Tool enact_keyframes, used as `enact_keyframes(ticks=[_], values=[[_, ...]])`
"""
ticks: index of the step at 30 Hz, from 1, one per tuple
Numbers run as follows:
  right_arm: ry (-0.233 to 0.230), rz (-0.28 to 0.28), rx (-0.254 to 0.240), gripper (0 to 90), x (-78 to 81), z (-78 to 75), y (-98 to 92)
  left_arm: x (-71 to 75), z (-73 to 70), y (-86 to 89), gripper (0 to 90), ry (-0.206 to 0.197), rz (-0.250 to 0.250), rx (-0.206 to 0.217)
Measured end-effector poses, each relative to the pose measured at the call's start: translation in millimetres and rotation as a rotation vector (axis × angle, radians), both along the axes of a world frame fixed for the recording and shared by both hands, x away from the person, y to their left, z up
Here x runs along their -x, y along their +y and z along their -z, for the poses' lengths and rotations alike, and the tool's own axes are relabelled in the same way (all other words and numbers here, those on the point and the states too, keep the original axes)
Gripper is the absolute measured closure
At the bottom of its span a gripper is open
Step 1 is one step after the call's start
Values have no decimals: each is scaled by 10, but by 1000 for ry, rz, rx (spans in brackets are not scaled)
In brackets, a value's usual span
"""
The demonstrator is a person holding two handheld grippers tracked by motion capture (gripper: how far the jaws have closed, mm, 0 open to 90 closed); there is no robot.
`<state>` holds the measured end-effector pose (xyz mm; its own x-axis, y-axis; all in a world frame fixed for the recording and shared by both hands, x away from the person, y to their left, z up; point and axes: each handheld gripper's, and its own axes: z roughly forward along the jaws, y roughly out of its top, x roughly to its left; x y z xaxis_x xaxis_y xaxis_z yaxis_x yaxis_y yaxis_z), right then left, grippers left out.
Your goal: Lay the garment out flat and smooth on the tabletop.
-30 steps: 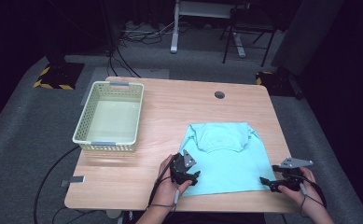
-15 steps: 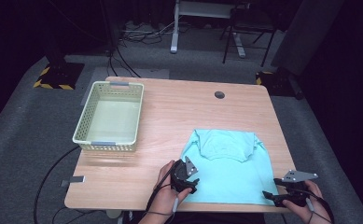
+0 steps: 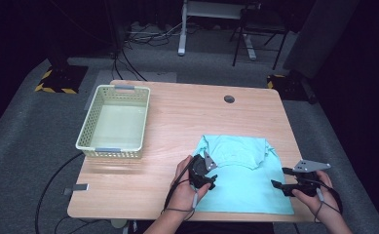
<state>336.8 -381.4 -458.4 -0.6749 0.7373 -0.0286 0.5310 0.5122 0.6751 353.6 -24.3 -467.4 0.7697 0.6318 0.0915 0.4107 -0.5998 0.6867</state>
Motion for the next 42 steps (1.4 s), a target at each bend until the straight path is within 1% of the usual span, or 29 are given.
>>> enact_keyframes(ticks=[4, 6, 8, 10, 13, 14, 15, 16, 18, 20, 22, 23, 24, 25, 26, 27, 29, 32, 33, 38, 40, 41, 42], values=[[-9, -2, -3, 297, -153, -4, 23, -106, 20, -20, 308, 9, -18, -12], [-10, 2, -10, 302, -221, 3, 32, -171, 47, -22, 308, 17, -27, -7], [-1, 0, -16, 310, -293, 13, 44, -242, 81, -28, 308, 36, -34, -4], [14, 1, -21, 325, -371, 31, 66, -309, 119, -50, 314, 41, -39, 1], [21, 5, -28, 333, -486, 58, 120, -396, 169, -106, 369, 70, -22, 4], [23, 5, -35, 338, -523, 70, 143, -396, 169, -106, 389, 70, -22, 4], [25, 5, -36, 344, -561, 83, 163, -441, 200, -152, 410, 84, -18, -5], [28, 7, -39, 355, -594, 98, 185, -458, 216, -174, 430, 89, -17, -10], [33, 2, -44, 420, -650, 125, 218, -484, 214, -199, 477, 106, -11, -1], [46, -9, -33, 495, -691, 150, 247, -500, 197, -221, 559, 109, -11, -12], [68, -24, -22, 574, -724, 178, 267, -508, 188, -239, 639, 122, -5, -9], [83, -36, -23, 658, -736, 193, 273, -508, 183, -246, 687, 126, -2, -12], [87, -44, -23, 725, -741, 204, 277, -507, 177, -251, 757, 133, -1, -12], [87, -48, -18, 776, -744, 213, 280, -504, 171, -255, 798, 137, -3, -11], [87, -51, -9, 843, -742, 217, 280, -506, 166, -255, 826, 139, -1, -8], [79, -54, -5, 880, -736, 211, 279, -504, 157, -252, 837, 143, 0, -3], [69, -64, 10, 890, -728, 191, 280, -496, 135, -250, 847, 138, -1, 1], [62, -70, 17, 900, -715, 134, 277, -489, 84, -252, 850, 119, 10, 10], [62, -71, 14, 900, -714, 110, 274, -490, 56, -249, 851, 111, 13, 3], [61, -89, 6, 900, -763, -22, 260, -561, -46, -255, 852, 102, 33, 10], [70, -97, -2, 900, -829, -80, 256, -650, -96, -258, 855, 94, 35, 8], [70, -94, -5, 900, -890, -116, 257, -743, -143, -265, 855, 79, 27, -7], [73, -86, -13, 900, -985, -168, 265, -902, -231, -271, 856, 44, 11, -33]])
